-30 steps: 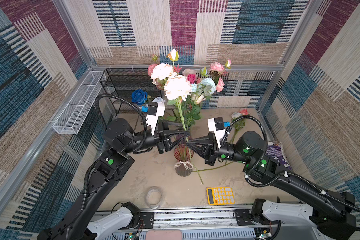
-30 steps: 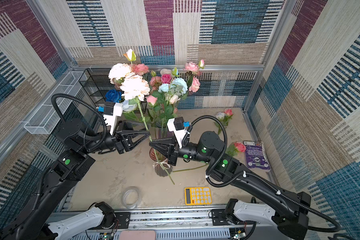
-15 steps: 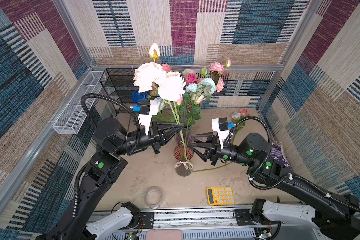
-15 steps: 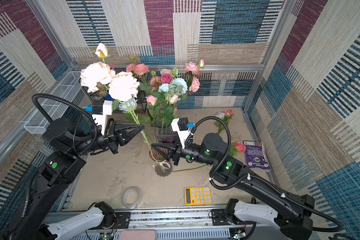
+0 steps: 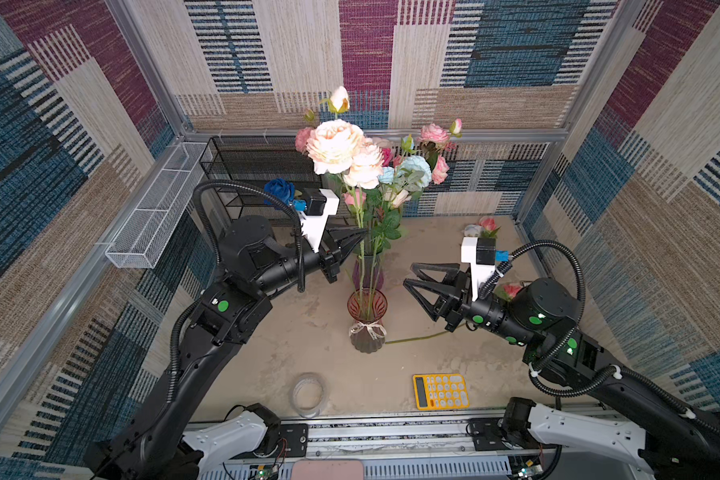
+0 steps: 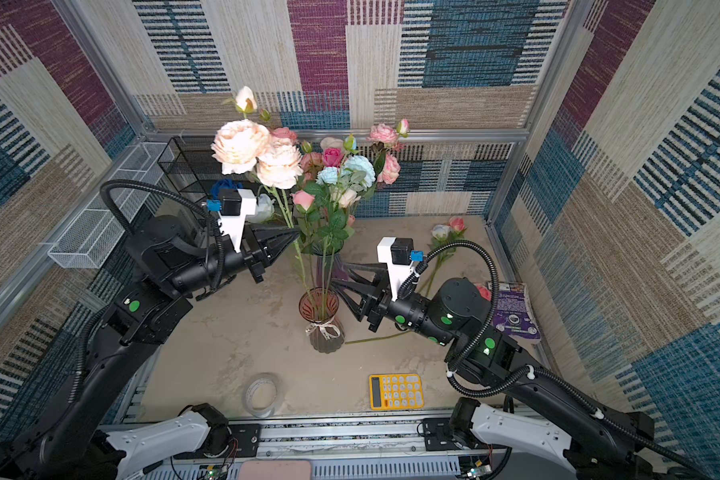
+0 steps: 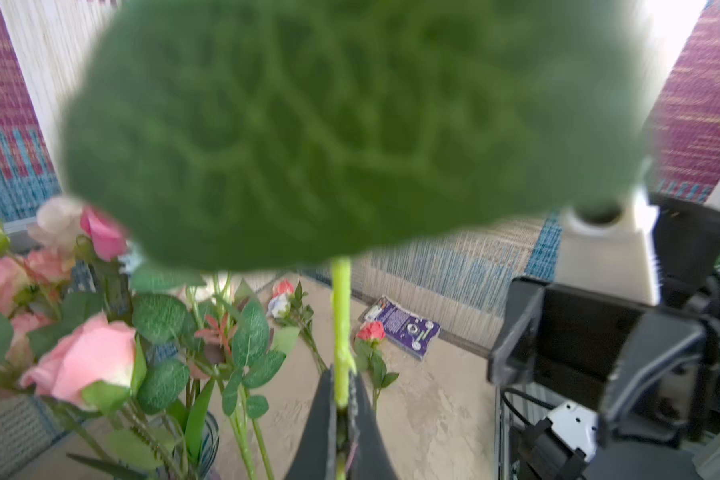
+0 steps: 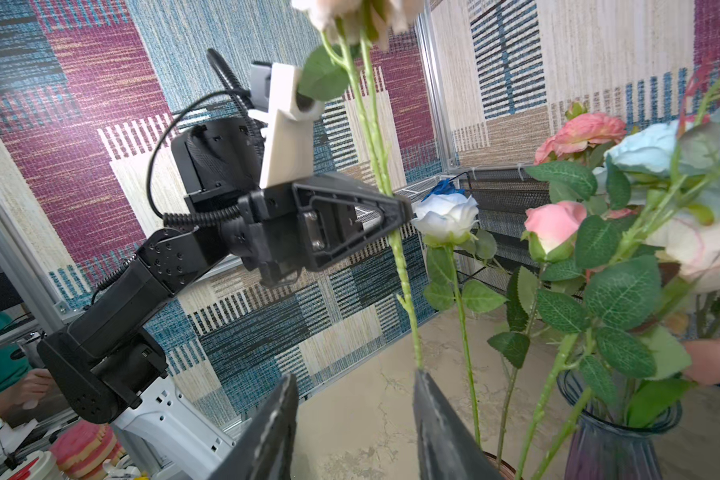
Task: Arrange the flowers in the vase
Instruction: 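Close the left gripper on the peach rose stems below the right gripper, then lower the peach roses into the red vase while the right gripper withdraws, then close the right gripper on a pink rose stem in the pile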
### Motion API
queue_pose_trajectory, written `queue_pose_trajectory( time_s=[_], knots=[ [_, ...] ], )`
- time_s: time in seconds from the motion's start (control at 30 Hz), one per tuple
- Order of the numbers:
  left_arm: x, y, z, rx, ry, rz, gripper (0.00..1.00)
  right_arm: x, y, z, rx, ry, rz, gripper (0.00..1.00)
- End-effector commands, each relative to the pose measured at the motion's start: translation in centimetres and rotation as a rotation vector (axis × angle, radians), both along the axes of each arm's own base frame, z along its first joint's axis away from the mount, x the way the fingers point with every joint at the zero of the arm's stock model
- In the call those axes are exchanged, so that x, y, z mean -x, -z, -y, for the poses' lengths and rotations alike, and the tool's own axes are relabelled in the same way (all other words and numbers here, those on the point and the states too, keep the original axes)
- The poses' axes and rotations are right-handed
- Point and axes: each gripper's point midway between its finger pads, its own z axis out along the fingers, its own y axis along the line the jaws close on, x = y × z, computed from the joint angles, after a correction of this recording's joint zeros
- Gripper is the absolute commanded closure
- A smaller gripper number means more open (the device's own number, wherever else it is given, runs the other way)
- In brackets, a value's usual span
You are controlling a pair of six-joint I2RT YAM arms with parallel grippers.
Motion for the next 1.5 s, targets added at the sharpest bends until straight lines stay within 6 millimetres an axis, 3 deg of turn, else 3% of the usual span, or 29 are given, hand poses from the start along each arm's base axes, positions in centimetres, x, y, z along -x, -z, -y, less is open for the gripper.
queue_pose_trajectory(
  time_s=[0.0,0.13,0.2,0.33,0.43,0.57,0.63,0.73,0.9,1.0,1.27,1.47],
  knots=[
    [-1.8,1.6,0.2,0.011,-0.051,0.003,1.0,-0.3,0.0,0.4,0.001,0.028,0.005,0.53],
    [-3.2,5.6,0.7,0.007,-0.076,-0.129,1.0,-0.4,0.2,0.7,0.002,0.045,0.0,0.53],
    [-3.5,7.2,0.5,0.004,-0.1,-0.195,0.77,-0.5,0.4,0.8,0.001,0.055,-0.006,0.52],
    [-3.0,8.9,-0.9,0.009,-0.16,-0.25,0.5,-1.0,1.1,1.4,0.005,0.094,-0.024,0.47],
    [-2.2,8.5,-1.5,0.024,-0.169,-0.255,0.39,-1.4,2.1,1.4,0.024,0.113,-0.046,0.46],
    [-0.7,5.8,-2.5,0.096,-0.166,-0.224,0.36,-2.7,4.6,1.7,0.055,0.18,-0.118,0.45],
    [0.3,4.2,-3.3,0.136,-0.164,-0.196,0.34,-3.8,6.7,2.3,0.071,0.252,-0.187,0.44],
    [1.7,3.3,-4.5,0.179,-0.179,-0.172,0.3,-6.2,11.7,3.8,0.132,0.417,-0.317,0.44],
    [3.2,4.9,-6.7,0.233,-0.234,-0.183,0.21,-11.5,21.2,8.0,0.203,0.562,-0.605,0.45],
    [3.7,6.6,-7.4,0.236,-0.256,-0.219,0.2,-14.5,25.5,11.0,0.236,0.67,-0.727,0.45],
    [4.7,10.5,-8.8,0.246,-0.304,-0.297,0.2,-21.4,33.9,18.2,0.253,0.871,-0.95,0.53],
    [4.9,12.7,-8.8,0.231,-0.309,-0.354,0.2,-24.1,39.3,21.4,0.288,0.975,-1.091,0.55]
  ],
)
